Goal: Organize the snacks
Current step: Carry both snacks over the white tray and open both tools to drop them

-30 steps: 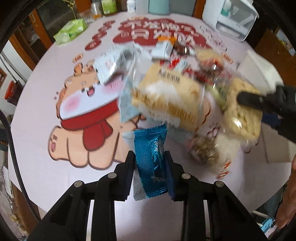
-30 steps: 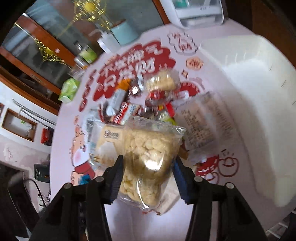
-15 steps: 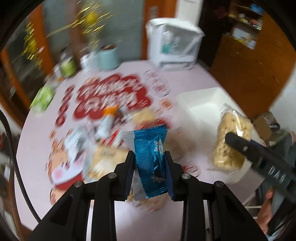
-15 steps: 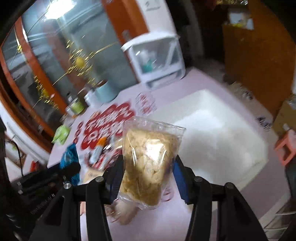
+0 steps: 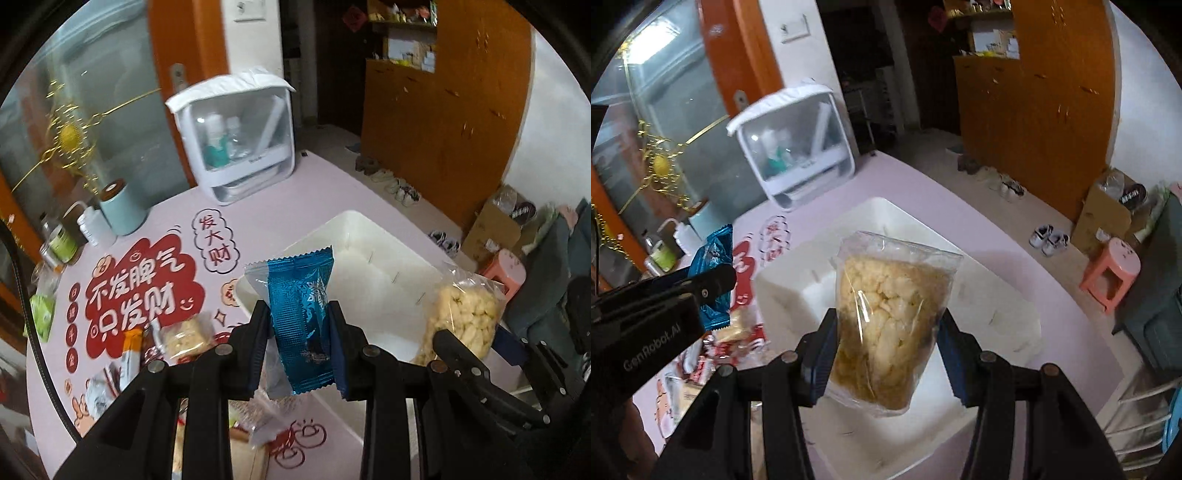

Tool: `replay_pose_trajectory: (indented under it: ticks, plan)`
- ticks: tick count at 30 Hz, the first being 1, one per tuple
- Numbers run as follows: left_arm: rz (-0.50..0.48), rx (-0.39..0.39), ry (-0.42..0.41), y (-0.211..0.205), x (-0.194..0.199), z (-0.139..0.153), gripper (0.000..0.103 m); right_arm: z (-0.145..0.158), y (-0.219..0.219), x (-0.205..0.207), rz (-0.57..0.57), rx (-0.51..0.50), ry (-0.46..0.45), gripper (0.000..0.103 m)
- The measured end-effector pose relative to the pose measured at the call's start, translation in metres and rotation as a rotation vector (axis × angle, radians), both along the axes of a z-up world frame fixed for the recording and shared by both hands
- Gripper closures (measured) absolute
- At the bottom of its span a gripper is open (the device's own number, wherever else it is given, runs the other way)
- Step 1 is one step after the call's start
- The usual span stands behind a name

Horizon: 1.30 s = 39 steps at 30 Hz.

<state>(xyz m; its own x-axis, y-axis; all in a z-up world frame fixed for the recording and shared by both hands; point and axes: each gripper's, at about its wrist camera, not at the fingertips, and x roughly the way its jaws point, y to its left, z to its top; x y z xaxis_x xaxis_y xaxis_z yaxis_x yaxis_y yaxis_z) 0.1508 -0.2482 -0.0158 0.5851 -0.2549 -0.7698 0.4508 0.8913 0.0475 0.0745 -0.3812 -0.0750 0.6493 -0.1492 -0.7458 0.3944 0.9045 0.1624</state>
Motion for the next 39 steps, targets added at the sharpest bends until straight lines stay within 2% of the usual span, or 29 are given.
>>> replay_pose_trajectory:
  ticks: [4, 5, 6, 7, 8, 10, 15, 24, 39]
  plan:
    - [-0.013, 0.071, 0.036, -0.026, 0.012, -0.03, 0.072, -0.029, -0.009, 0.013, 0.005, 0.018, 0.087, 0.049]
    - [-0.012, 0.094, 0.051, -0.031, 0.015, -0.037, 0.065, -0.033, -0.01, 0.015, 0.005, 0.018, 0.107, 0.047]
    - [-0.009, 0.113, 0.067, -0.035, 0.019, -0.043, 0.057, -0.038, -0.01, 0.016, 0.006, 0.015, 0.124, 0.044]
    - [-0.007, 0.132, 0.085, -0.039, 0.021, -0.049, 0.032, -0.04, -0.011, 0.014, 0.009, 0.007, 0.12, 0.032]
    - [-0.009, 0.137, 0.09, -0.041, 0.022, -0.052, 0.013, -0.039, -0.01, 0.011, 0.011, -0.011, 0.103, 0.015]
    - [-0.014, 0.13, 0.068, -0.042, 0.018, -0.052, 0.012, -0.034, -0.007, 0.007, 0.022, -0.044, 0.061, 0.003]
    - [-0.035, 0.161, 0.043, -0.047, 0.011, -0.051, 0.012, -0.026, -0.004, 0.006, 0.028, -0.054, 0.048, 0.003]
    - [-0.015, 0.115, 0.048, -0.034, 0.002, -0.036, 0.012, -0.02, 0.001, -0.004, 0.043, -0.018, 0.049, 0.003]
    - [0.048, 0.08, 0.013, 0.026, -0.035, -0.005, 0.012, 0.002, 0.032, -0.03, 0.059, -0.022, 0.013, 0.003]
